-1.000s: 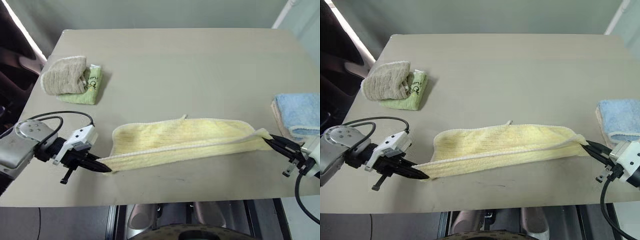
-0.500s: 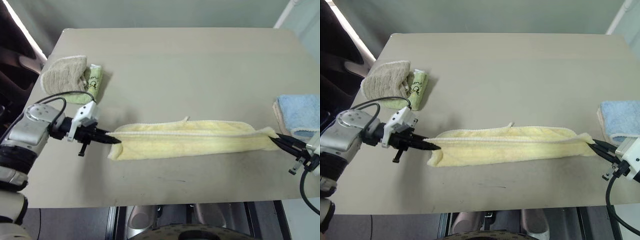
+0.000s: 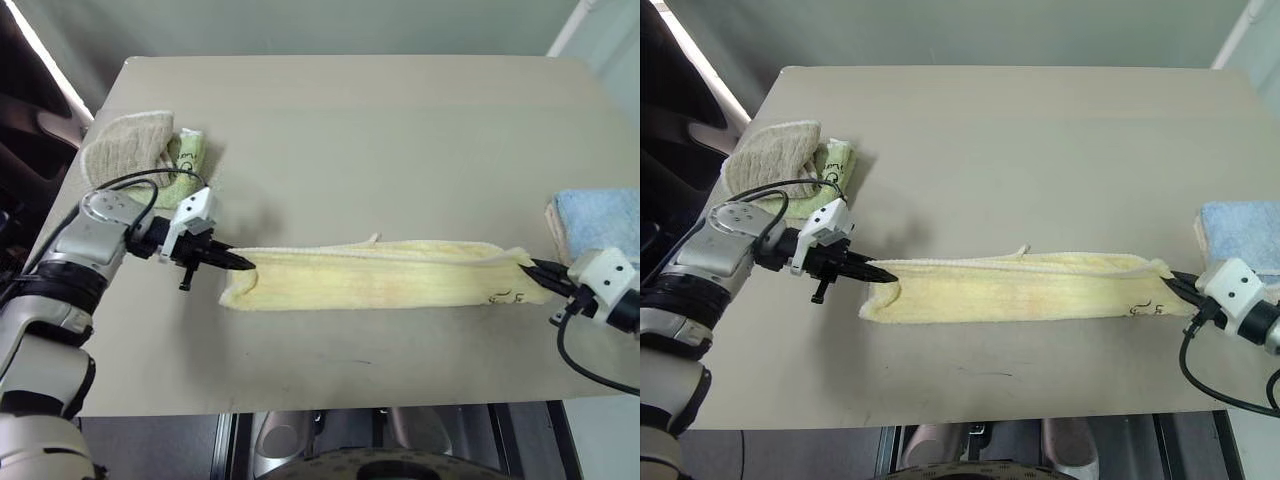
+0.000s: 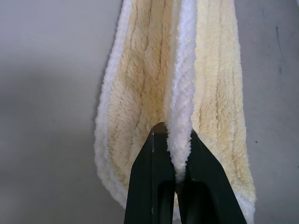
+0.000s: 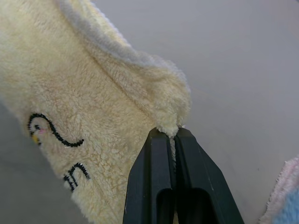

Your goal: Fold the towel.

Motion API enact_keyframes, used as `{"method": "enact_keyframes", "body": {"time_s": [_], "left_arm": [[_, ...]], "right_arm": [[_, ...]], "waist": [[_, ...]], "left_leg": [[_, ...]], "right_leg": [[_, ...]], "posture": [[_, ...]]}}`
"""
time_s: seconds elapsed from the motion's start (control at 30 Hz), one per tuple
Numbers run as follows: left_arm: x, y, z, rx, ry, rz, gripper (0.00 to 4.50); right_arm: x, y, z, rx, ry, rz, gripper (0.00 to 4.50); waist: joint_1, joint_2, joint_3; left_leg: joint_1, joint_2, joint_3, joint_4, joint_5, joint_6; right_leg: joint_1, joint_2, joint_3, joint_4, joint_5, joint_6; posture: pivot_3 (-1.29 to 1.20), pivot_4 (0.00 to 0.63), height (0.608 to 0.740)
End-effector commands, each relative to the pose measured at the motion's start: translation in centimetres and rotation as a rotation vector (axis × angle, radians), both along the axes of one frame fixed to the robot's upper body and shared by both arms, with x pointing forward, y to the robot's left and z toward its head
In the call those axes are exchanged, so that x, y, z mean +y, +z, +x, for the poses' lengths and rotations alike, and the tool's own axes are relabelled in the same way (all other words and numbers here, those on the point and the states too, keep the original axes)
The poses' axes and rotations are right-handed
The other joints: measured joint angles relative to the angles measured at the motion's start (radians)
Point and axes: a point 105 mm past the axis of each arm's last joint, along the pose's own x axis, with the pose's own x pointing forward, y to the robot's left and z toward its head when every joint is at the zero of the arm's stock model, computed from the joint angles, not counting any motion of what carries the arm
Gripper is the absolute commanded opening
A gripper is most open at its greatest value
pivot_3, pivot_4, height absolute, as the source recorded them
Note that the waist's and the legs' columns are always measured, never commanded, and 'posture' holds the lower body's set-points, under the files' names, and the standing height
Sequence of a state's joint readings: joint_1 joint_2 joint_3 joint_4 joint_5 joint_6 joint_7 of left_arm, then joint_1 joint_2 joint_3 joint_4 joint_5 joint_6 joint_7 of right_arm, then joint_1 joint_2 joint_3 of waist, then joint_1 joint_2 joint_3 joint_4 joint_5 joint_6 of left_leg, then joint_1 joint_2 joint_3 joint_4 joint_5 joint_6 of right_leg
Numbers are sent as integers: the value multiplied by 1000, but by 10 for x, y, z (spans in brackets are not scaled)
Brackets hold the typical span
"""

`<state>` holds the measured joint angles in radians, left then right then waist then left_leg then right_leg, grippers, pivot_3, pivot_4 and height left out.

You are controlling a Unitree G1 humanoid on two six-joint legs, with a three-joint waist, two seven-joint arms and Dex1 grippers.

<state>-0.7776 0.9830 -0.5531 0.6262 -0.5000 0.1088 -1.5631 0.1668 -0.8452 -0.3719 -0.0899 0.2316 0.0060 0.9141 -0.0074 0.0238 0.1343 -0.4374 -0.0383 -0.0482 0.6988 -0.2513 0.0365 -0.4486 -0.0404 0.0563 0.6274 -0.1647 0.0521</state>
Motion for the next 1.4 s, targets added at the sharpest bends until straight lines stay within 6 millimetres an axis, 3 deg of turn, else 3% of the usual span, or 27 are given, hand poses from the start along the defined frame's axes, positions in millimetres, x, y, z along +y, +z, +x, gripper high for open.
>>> {"method": "enact_keyframes", "body": {"time_s": [0.03,0.1,0.37,0.47,0.67,0.73,0.83,1.17,1.4], "left_arm": [[14,14,-6,33,9,40,1056],[17,17,-7,38,19,49,1719],[12,27,-9,41,29,16,4372],[13,29,-9,30,33,16,4500],[-1,68,12,-50,104,-162,4500],[-13,87,17,-61,112,-271,4500],[-29,96,16,-90,88,-357,4500],[-90,96,1,-87,3,-629,4500],[-115,59,-21,4,-40,-637,4500]], "right_arm": [[-16,9,7,-49,-75,-27,229],[-15,8,10,-54,-68,-45,656],[-7,17,19,-88,-54,25,3207],[-2,26,20,-112,-33,68,4138],[-10,52,26,7,-190,318,4138],[-4,67,16,83,-183,497,4321],[16,80,-8,138,-75,638,4497],[22,55,-27,422,-235,949,4497],[44,36,-50,636,-288,1210,4497]], "waist": [[0,0,0],[0,0,0],[5,0,0],[4,0,0],[6,0,0],[11,0,0],[16,0,0],[15,-1,0],[16,-1,1]], "left_leg": [[0,0,0,0,0,0],[0,0,0,0,0,0],[0,0,0,0,1,2],[0,0,0,0,2,0],[0,-1,0,0,3,-1],[-1,-1,0,0,4,-1],[-2,-1,1,-2,5,-1],[-1,-1,2,-1,4,0],[3,-1,2,-2,3,1]], "right_leg": [[0,0,0,0,0,0],[0,0,0,0,0,0],[0,0,0,0,1,0],[0,0,0,0,1,0],[0,0,0,0,1,0],[0,0,0,0,1,0],[0,0,0,0,-1,1],[1,-1,1,0,-3,10],[5,0,2,0,-11,26]], "posture": [[0,150,733],[0,150,733],[0,150,733],[0,150,733],[0,150,733],[0,150,733],[0,150,733],[0,150,733],[0,150,733]]}}
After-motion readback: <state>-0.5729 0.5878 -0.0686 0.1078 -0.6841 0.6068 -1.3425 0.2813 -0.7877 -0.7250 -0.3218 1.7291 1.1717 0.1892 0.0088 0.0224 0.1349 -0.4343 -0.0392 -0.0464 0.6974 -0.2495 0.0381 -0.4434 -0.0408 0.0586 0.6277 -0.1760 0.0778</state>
